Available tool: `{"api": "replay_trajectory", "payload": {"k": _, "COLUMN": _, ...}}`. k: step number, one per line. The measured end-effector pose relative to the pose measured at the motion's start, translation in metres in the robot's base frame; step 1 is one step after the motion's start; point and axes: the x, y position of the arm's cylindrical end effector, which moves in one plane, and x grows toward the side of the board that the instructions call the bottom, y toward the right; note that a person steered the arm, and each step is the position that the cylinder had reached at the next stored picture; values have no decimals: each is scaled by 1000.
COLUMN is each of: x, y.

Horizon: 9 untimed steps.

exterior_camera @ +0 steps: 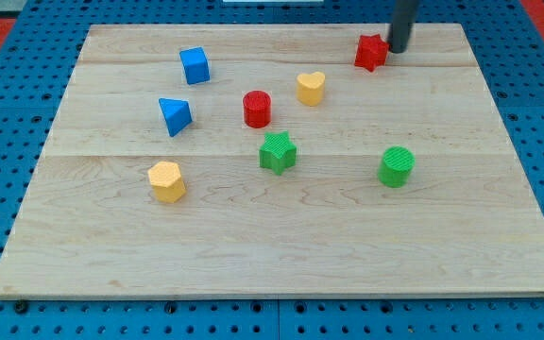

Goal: Push green circle towards the yellow heart

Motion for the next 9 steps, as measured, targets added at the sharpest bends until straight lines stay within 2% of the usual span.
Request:
{"api": "replay_trajectory", "payload": {"k": 1, "x": 96, "y": 74}}
{"api": "replay_trajectory", "payload": {"k": 2, "x": 218, "y": 91}}
{"api": "replay_trajectory", "payload": {"k": 3, "x": 270, "y": 48}}
{"api": "replay_trajectory", "payload": {"k": 4, "x": 248, "y": -13}}
{"api": "replay_trajectory", "payload": {"k": 5, "x": 203, "y": -40}}
{"api": "replay_trajectory", "payload": {"k": 6, "x": 262, "y": -30}}
{"api": "replay_trajectory", "payload": {"k": 7, "x": 264, "y": -81}}
{"api": "replay_trajectory", "payload": {"k": 8, "x": 221, "y": -115}}
{"api": "replay_trajectory", "payload": {"k": 9, "x": 188, "y": -96}}
